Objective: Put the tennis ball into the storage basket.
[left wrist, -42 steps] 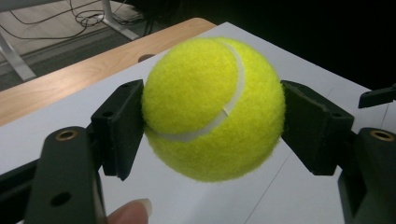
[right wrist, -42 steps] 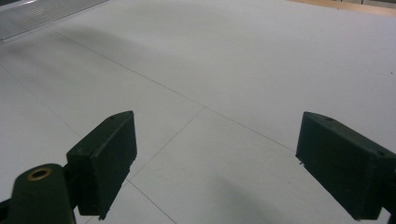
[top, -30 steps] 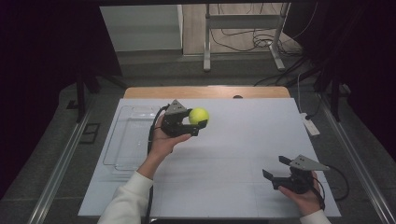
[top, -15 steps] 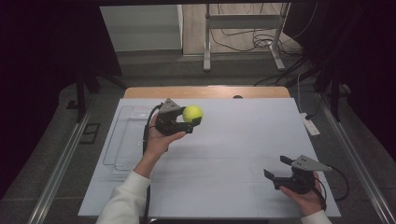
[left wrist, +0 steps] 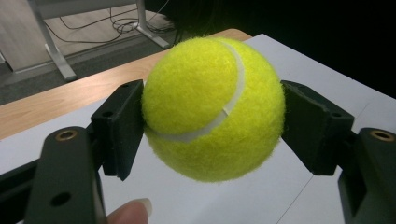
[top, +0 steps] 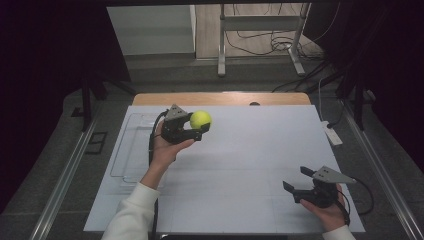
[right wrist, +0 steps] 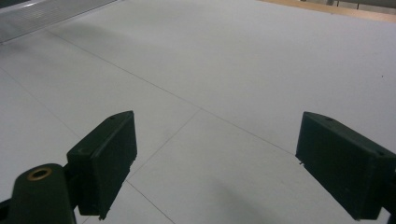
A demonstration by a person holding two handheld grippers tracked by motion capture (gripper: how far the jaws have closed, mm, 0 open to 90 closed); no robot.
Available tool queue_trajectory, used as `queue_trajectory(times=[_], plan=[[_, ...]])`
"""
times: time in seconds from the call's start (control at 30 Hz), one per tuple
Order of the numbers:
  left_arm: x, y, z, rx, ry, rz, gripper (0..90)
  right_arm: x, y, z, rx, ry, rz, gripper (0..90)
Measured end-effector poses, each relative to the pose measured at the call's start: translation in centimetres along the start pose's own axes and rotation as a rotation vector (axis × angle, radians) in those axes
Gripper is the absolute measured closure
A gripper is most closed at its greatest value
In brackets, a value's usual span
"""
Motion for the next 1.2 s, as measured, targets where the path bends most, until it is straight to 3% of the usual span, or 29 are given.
queue_trajectory(times=[1.2], plan=[[2.8,0.3,4.0,0.058,0.09,-0.04,27.8,-0.1,-0.1,0.0,0.002,0.001,0.004,12.9]])
Point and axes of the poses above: each handheld gripper's, and its own axes: x roughly backward along the jaws, y roughly out of its top, z roughly to its left, the point moved 9 cm from there along -x, roughly forward along the jaws, and after that the axes turned 2 degrees about -y, right-handed, at the moved point
